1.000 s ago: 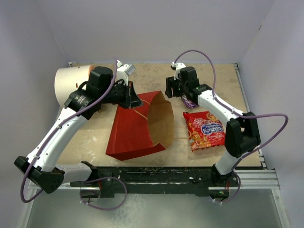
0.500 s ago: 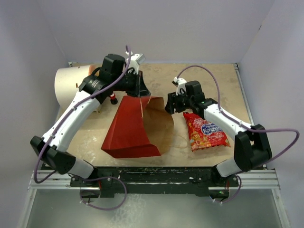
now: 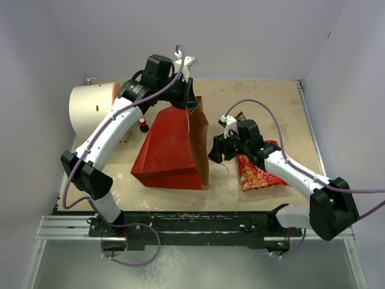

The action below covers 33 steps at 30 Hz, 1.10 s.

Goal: Take the snacks out of the paper bag
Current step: Adjust the paper bag at the center of the board.

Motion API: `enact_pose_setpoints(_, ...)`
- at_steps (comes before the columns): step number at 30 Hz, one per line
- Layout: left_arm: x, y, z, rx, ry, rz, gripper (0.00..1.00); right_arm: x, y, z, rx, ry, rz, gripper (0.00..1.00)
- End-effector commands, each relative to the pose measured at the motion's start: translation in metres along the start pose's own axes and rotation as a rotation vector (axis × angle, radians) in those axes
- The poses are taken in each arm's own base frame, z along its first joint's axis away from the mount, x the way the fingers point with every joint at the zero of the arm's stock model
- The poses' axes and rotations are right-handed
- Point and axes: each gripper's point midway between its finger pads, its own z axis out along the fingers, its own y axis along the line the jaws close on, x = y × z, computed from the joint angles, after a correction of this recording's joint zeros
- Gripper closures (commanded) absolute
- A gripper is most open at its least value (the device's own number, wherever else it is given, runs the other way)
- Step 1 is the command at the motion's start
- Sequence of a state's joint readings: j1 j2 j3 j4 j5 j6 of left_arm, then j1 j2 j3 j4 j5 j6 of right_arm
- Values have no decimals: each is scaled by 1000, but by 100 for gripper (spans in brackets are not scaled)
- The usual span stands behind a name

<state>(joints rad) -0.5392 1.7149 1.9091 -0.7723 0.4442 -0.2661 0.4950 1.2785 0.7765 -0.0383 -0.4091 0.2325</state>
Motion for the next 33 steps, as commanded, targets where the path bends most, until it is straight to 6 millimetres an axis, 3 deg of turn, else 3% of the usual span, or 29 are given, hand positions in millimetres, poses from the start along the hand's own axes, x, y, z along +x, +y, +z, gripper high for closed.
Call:
enact_pose_setpoints(1,9,-9,-26,5,-13,67,100,-22,-9,-13,99,-93,-16,35)
enact_pose_setpoints(4,34,-14,-43,10,2,37,100,-22,-32,-21,240,-118,55,33)
enact_pose_setpoints(9,70,-23,-70,20,51,1,100,-19,-25,-14,171,-113,15,34)
enact_pose_setpoints(16,109,-1,-110,-167,111,-5,100,-3,34,-2,-64,-116,-117,37)
enact_pose_setpoints(20,127,9,-137,-279,141,-21,100,7,84,-6,-188,-162,-261,38)
enact_pose_setpoints(24,144,15,-158,-357,136,-70,100,11,111,-12,-240,-203,-309,38)
enact_pose_setpoints(28,152,10,-166,-363,93,-139,100,18,125,-19,-274,-204,-371,37)
enact_pose_setpoints(33,136,-7,-155,-253,10,-177,100,23,153,-45,-341,-232,-574,36)
